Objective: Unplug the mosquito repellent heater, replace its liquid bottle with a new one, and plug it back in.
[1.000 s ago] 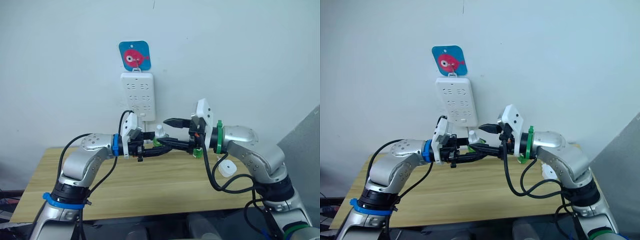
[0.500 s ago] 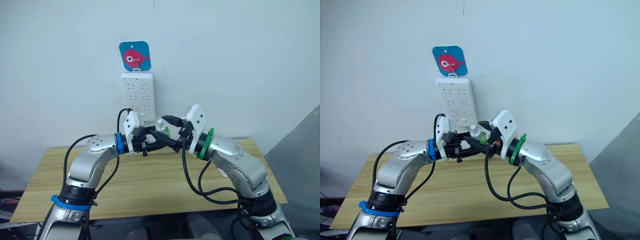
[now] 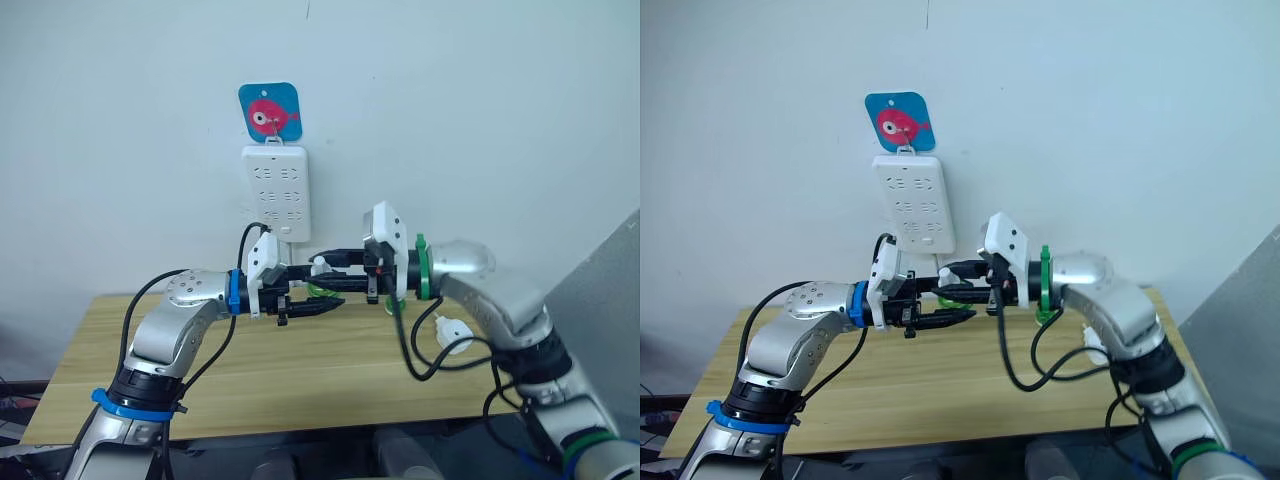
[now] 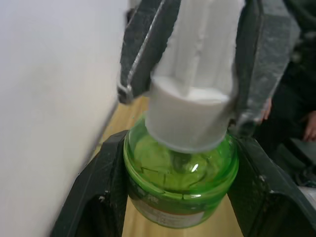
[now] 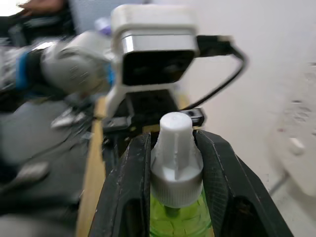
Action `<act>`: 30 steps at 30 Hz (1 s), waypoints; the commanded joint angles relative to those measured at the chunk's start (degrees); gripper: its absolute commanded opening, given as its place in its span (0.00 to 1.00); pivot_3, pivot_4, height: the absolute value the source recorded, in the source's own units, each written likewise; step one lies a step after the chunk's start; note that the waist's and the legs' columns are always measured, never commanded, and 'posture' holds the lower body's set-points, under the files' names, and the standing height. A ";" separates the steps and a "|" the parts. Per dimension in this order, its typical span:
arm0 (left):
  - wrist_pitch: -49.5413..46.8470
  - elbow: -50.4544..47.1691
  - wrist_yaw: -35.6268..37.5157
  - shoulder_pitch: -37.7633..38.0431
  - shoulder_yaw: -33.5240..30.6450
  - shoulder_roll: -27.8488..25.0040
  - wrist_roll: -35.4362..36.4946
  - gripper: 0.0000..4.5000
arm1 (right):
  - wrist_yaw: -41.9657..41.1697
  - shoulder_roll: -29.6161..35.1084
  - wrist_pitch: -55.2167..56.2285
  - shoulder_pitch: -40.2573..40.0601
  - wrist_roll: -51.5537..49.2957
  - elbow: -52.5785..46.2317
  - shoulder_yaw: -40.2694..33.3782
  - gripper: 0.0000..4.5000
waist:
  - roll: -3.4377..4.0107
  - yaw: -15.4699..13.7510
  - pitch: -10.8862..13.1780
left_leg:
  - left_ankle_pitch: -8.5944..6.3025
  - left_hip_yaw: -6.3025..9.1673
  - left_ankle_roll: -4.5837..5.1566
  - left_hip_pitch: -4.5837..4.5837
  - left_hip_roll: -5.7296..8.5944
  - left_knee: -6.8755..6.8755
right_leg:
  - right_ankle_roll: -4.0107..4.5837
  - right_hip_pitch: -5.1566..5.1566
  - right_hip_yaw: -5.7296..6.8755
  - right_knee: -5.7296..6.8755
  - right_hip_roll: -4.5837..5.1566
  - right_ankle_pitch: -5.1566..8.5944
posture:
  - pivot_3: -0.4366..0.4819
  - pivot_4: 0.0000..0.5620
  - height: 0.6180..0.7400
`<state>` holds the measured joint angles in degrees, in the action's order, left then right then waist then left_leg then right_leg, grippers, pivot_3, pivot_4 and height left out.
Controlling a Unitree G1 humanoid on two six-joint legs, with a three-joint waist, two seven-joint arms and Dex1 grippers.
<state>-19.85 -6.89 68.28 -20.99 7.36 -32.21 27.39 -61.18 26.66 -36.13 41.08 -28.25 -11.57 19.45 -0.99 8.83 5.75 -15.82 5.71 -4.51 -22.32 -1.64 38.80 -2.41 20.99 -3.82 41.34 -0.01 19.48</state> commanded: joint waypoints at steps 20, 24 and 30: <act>0.00 1.27 -9.75 -1.13 -2.00 4.71 -1.14 0.51 | 25.42 -6.47 0.45 -21.36 5.65 -21.53 -8.32 0.66 | 0.07 0.84 -0.01 | 0.00 0.20 0.01 -0.09 0.01 -0.04 | -0.01 0.00 0.02 -0.10 0.02 0.00 | 0.26 0.10 1.00; 0.20 2.07 -9.71 -2.06 -1.65 5.29 -1.76 0.51 | 30.12 -9.92 0.32 -21.35 7.74 -20.85 -6.27 0.66 | 0.07 1.56 0.00 | 0.00 0.05 0.01 0.07 -0.01 -0.04 | -0.03 -0.10 -0.09 -0.10 -0.04 -0.03 | 0.25 0.10 1.00; -0.11 1.79 -9.59 -2.51 -1.23 5.29 -2.09 0.51 | 33.23 -13.77 0.13 -19.38 9.42 -18.42 -4.14 0.66 | 0.08 2.33 0.00 | -0.01 0.02 0.01 0.47 -0.01 -0.09 | -0.05 -0.57 -0.09 -0.30 -0.05 -0.02 | 0.25 0.09 1.00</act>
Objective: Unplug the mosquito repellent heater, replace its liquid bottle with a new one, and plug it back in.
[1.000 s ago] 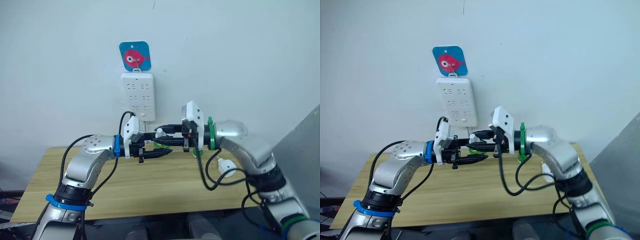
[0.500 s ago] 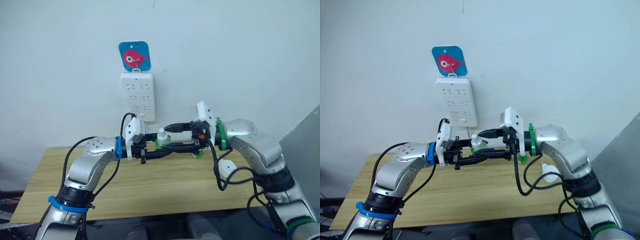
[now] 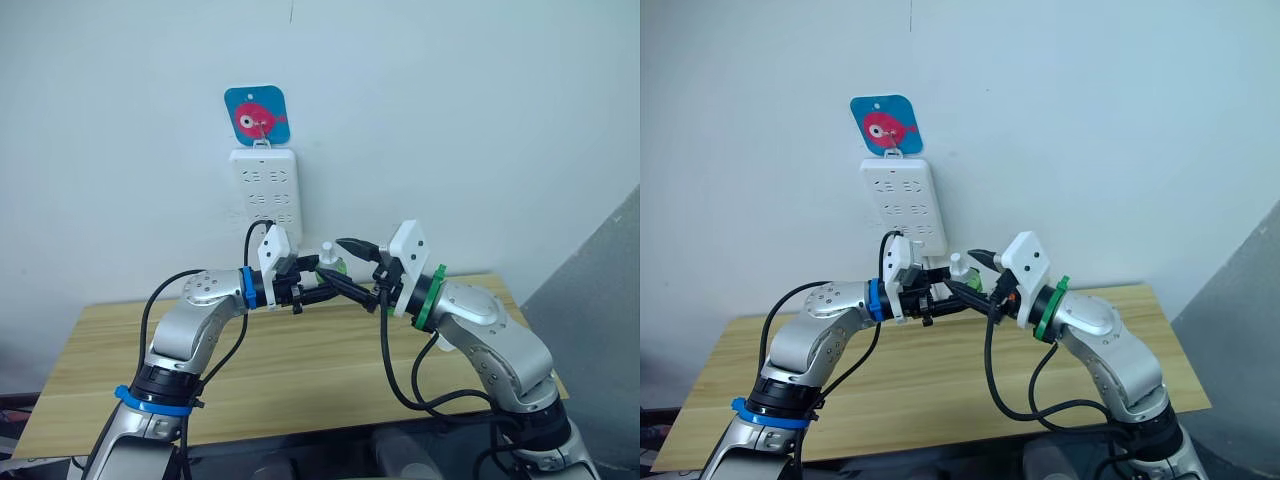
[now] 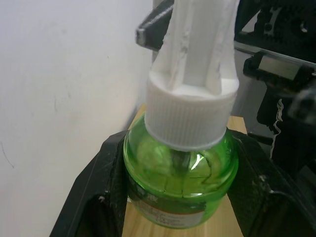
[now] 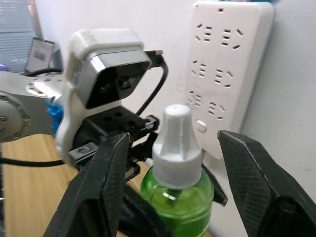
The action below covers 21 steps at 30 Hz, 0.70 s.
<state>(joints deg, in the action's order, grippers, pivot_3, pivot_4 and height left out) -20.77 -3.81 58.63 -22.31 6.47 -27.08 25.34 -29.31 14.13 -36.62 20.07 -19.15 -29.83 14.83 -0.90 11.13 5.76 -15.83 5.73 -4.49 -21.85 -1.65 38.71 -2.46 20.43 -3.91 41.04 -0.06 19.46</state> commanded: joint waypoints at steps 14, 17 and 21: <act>-0.61 -3.63 0.23 -0.94 -0.52 -0.68 0.66 0.51 | -1.94 -1.49 -0.50 3.45 -3.09 1.36 0.19 0.23 | 0.00 -0.02 0.00 | 0.00 0.05 0.00 0.00 0.00 -0.02 | 0.00 -0.01 0.03 -0.02 0.00 0.00 | 0.29 0.08 1.00; -1.09 -4.34 2.67 -0.75 -1.22 -1.97 2.02 0.51 | -11.38 2.58 0.52 6.33 -6.35 3.02 0.26 0.23 | 0.03 -0.05 0.03 | 0.00 0.03 0.00 0.00 0.00 -0.03 | 0.00 -0.01 0.02 -0.04 0.00 0.00 | 0.29 0.08 1.00; -1.59 -5.30 9.27 -0.70 -0.85 -6.25 3.57 0.51 | -31.01 11.00 2.56 14.95 -10.05 10.70 1.83 0.23 | 0.10 0.02 0.10 | 0.00 -0.02 0.01 0.12 0.00 -0.05 | 0.00 -0.11 0.04 -0.09 0.00 0.00 | 0.29 0.08 1.00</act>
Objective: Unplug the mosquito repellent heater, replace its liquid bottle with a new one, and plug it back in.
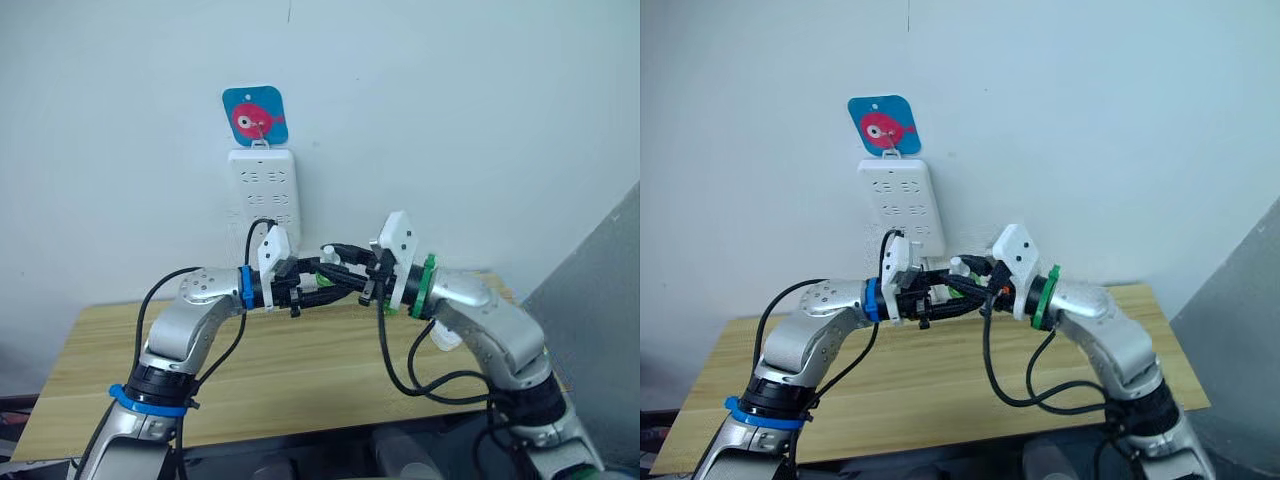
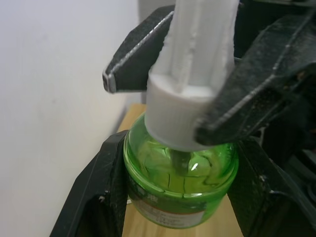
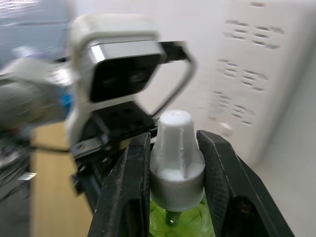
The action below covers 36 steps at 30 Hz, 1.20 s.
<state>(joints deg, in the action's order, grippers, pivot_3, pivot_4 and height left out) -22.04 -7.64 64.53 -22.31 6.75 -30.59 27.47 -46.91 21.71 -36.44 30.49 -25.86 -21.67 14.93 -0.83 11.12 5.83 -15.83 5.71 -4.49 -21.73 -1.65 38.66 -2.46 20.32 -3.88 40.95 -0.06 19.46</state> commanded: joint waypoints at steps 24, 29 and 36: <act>3.22 0.43 2.96 1.56 -0.89 -1.98 0.15 0.51 | -0.10 3.26 -1.18 -7.08 -4.23 -10.16 -5.23 0.71 | 0.09 -0.28 0.05 | 0.01 0.26 -0.01 0.00 0.00 -0.69 | 0.10 -0.02 0.07 -0.48 0.08 0.08 | 0.29 0.08 1.00; 4.21 1.22 3.06 0.80 -0.25 -0.76 -0.48 0.51 | 5.33 -0.35 0.04 -6.20 0.67 -8.23 -0.72 0.71 | 0.09 -0.16 0.04 | 0.01 0.06 -0.01 0.14 0.00 -0.68 | 0.09 -0.07 0.08 -0.39 0.07 0.07 | 0.28 0.07 1.00; 4.07 0.11 2.17 0.87 0.26 0.62 -0.77 0.51 | 7.81 -3.65 -0.47 -2.82 2.45 -4.13 1.13 0.71 | 0.09 -0.05 0.04 | 0.01 0.11 -0.01 0.11 -0.01 -0.69 | 0.10 -0.04 0.06 -0.41 0.07 0.07 | 0.28 0.06 1.00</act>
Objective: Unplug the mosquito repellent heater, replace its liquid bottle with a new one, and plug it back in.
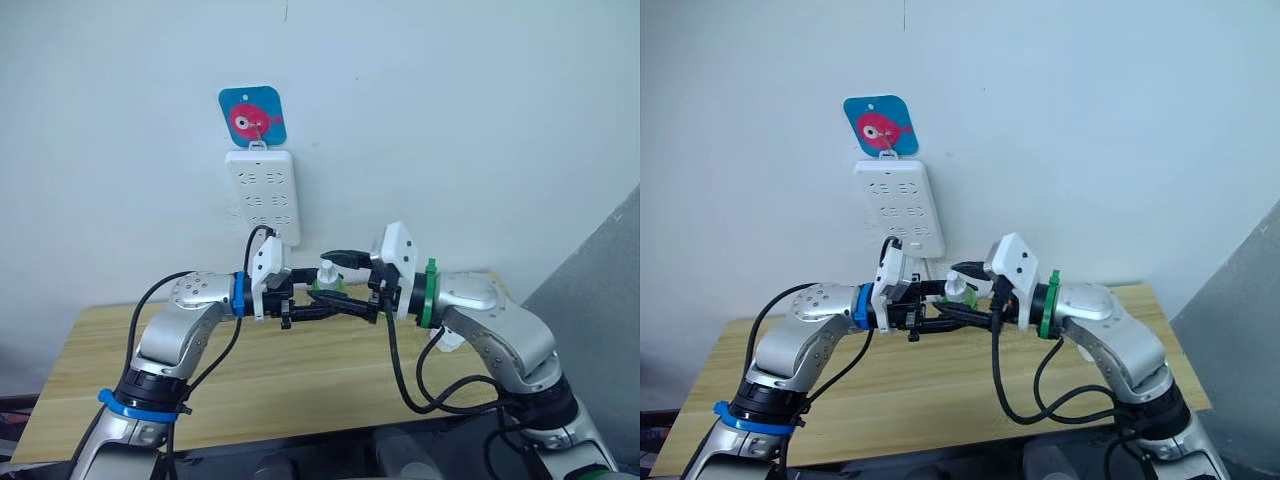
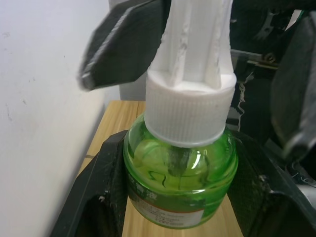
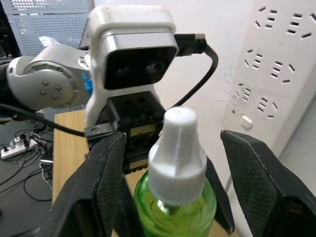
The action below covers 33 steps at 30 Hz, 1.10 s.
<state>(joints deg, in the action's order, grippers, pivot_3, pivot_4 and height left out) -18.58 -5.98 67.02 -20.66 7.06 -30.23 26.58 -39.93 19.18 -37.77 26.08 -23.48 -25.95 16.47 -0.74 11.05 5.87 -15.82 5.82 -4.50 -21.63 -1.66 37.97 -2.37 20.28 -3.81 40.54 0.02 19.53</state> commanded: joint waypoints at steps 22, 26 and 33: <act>1.17 -2.05 -1.39 0.54 -0.41 0.25 0.29 0.51 | -9.46 12.76 -1.98 0.55 -8.75 -2.28 -8.22 0.71 | 0.00 0.11 0.00 | 0.00 -0.05 0.01 -0.01 0.00 0.00 | 0.00 -0.02 0.00 -0.04 -0.01 0.00 | 0.29 0.07 1.00; 1.12 -2.03 -1.53 0.57 -0.35 0.65 0.43 0.51 | -5.10 7.65 -1.61 1.35 -6.42 -3.02 -4.81 0.71 | 0.00 0.04 0.00 | 0.00 -0.03 0.01 -0.01 -0.01 0.01 | 0.00 -0.02 -0.02 -0.03 -0.01 0.00 | 0.29 0.06 1.00; 1.32 -2.63 -1.50 1.02 -0.02 0.69 0.16 0.51 | -0.03 0.42 0.90 4.10 -1.55 1.61 -0.84 0.71 | 0.00 0.02 -0.01 | 0.00 0.04 0.00 -0.04 0.01 0.01 | 0.00 0.00 0.00 -0.03 0.02 0.00 | 0.30 0.06 1.00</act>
<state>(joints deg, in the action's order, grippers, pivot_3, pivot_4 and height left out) -18.33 -6.62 65.62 -19.33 7.53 -29.55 26.53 -41.04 20.23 -38.51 29.10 -25.94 -24.55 15.81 -0.74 11.07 5.86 -15.82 5.88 -4.50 -21.66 -1.66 37.98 -2.36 20.26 -3.81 40.51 0.03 19.53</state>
